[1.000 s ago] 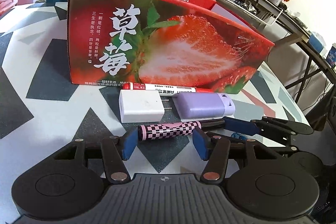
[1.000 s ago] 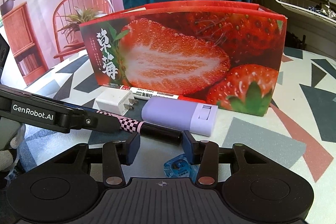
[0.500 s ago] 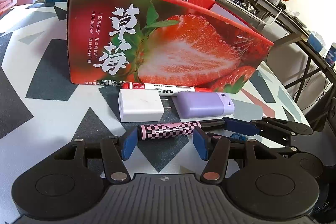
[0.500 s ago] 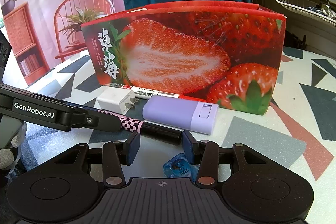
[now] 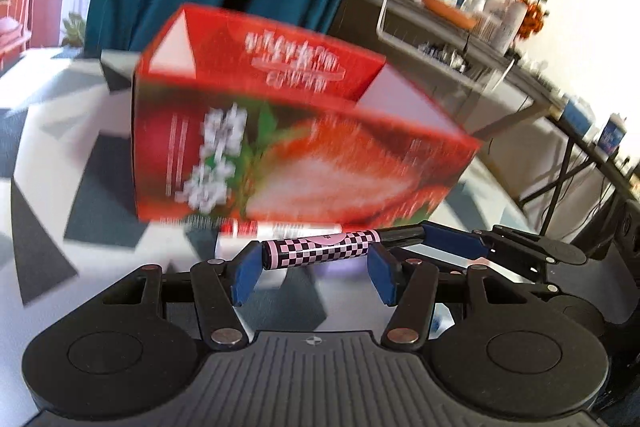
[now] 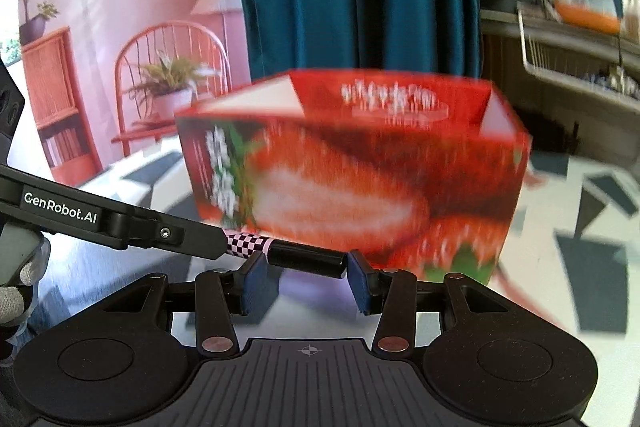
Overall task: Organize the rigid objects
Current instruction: 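Lift the checkered lipstick with the left tool over the red box, then open the left tool to drop the lipstick onto the white case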
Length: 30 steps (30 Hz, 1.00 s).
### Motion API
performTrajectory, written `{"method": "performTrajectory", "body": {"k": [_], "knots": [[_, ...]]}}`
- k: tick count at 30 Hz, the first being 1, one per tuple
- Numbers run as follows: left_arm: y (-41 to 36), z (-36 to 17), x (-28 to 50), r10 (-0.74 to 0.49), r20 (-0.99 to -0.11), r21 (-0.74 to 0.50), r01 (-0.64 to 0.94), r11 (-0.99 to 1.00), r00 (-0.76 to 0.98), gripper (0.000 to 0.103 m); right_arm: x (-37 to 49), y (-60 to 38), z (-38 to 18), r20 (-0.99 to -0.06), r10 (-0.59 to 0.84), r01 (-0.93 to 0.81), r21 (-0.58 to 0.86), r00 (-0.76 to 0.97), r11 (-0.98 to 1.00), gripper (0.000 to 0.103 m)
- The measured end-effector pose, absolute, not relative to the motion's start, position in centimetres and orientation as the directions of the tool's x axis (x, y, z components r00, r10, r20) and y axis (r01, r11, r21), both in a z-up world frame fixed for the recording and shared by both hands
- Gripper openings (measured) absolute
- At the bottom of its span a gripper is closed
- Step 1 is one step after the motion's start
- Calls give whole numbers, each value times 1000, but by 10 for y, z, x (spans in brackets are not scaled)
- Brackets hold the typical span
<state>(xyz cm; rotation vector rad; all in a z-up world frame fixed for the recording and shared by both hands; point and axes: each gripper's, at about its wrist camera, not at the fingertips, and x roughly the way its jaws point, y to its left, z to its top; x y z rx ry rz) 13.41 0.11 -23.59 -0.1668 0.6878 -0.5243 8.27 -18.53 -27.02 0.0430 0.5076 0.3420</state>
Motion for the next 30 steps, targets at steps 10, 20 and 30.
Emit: {"method": "performTrajectory", "body": {"k": [10, 20, 30], "knots": [[-9, -164, 157, -486, -459, -251, 416, 874, 744, 59, 118, -189, -202, -346, 330, -325, 72, 878, 943, 46], [-19, -174, 238, -508, -581, -339, 378, 862, 636, 59, 202, -205, -203, -480, 302, -250, 170, 823, 953, 46], [-26, -204, 271, -484, -660, -345, 341, 875, 575, 59, 231, -207, -229, -572, 293, -201, 219, 766, 955, 46]]}}
